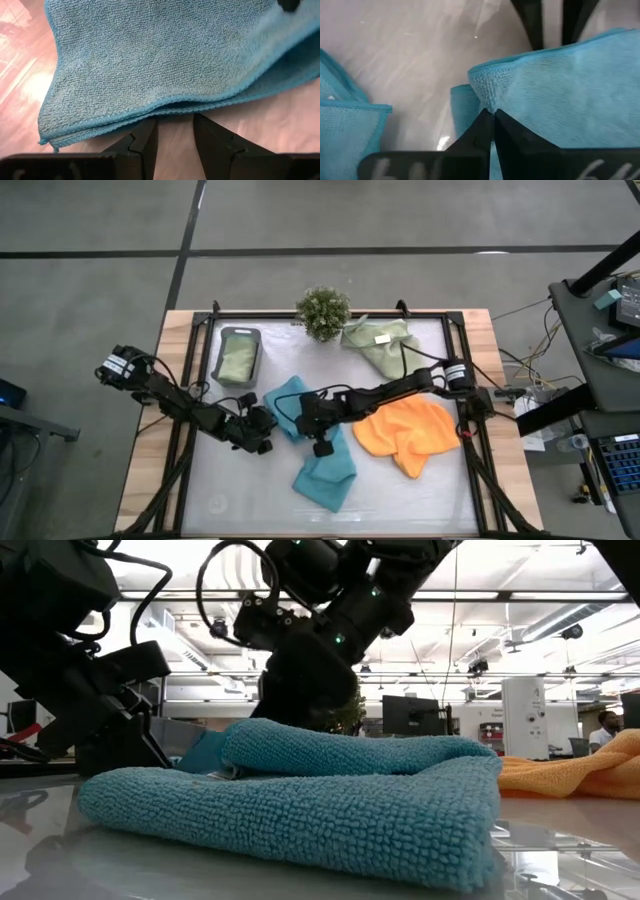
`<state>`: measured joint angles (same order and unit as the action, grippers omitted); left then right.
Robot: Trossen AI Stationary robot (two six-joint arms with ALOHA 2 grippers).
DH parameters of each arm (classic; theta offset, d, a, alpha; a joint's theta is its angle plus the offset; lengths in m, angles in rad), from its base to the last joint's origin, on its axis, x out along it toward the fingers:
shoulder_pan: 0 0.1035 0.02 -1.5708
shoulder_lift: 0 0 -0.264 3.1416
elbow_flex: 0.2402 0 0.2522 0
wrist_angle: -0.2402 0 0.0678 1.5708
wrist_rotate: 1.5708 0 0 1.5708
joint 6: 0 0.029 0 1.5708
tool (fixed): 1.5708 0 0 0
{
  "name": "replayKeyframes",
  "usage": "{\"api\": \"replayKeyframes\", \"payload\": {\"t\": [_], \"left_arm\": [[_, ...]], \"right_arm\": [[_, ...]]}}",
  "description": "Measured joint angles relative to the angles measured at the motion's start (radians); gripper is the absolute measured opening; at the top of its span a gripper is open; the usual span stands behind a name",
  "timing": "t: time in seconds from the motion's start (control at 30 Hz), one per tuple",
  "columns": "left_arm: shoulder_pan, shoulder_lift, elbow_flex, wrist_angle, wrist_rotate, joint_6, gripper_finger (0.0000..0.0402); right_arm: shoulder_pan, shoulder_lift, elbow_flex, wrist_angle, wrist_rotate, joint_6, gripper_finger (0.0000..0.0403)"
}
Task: Fold microfiber towels
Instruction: Fold the left blue microfiber cloth
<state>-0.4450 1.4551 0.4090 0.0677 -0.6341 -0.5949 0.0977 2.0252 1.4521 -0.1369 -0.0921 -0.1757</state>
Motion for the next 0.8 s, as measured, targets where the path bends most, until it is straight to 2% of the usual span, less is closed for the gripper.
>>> {"api": "replayKeyframes", "payload": {"t": [0.37,0.7,0.8], "left_arm": [[0.0,0.0,-0.003,-0.003,0.0,0.0,0.0109],[0.0,0.0,-0.003,-0.005,0.001,0.0,0.0109],[0.0,0.0,-0.003,-0.005,0.001,0.0,0.0109]], "right_arm": [[0.002,-0.047,0.001,-0.078,0.011,-0.008,0.0009],[0.009,0.003,0.001,-0.032,0.005,0.033,0.0009],[0.009,0.003,0.001,-0.028,-0.03,0.042,0.0009]]}}
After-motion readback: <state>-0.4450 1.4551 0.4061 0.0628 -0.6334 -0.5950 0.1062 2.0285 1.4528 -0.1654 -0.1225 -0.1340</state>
